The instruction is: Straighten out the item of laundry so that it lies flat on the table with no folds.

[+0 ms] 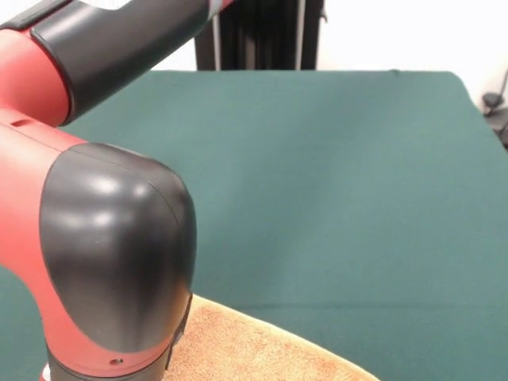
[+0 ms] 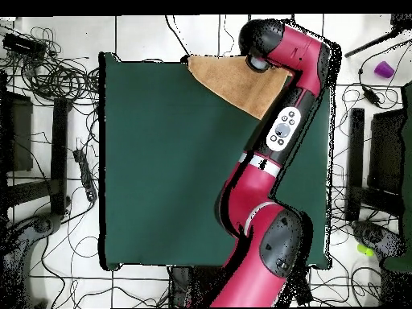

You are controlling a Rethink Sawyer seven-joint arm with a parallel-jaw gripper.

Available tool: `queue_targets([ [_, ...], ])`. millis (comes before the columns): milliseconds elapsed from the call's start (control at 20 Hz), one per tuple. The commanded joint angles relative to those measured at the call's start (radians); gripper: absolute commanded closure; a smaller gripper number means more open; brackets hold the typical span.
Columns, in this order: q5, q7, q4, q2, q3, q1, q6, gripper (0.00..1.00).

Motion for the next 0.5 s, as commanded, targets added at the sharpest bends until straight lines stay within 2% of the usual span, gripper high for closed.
queue_targets([
  [50, -0.019, -0.163, 0.025, 0.025, 0.048, 0.025, 0.003, 0.0],
  [150, 0.066, -0.131, 0.065, -0.007, -0.035, 0.027, 0.036, 0.0],
  [250, 0.184, -0.038, 0.136, -0.032, -0.141, 0.019, 0.054, 0.0],
  [400, 0.341, 0.151, 0.291, -0.075, -0.31, -0.01, 0.027, 0.0],
  [500, 0.425, 0.252, 0.435, -0.119, -0.422, -0.044, -0.013, 0.0],
])
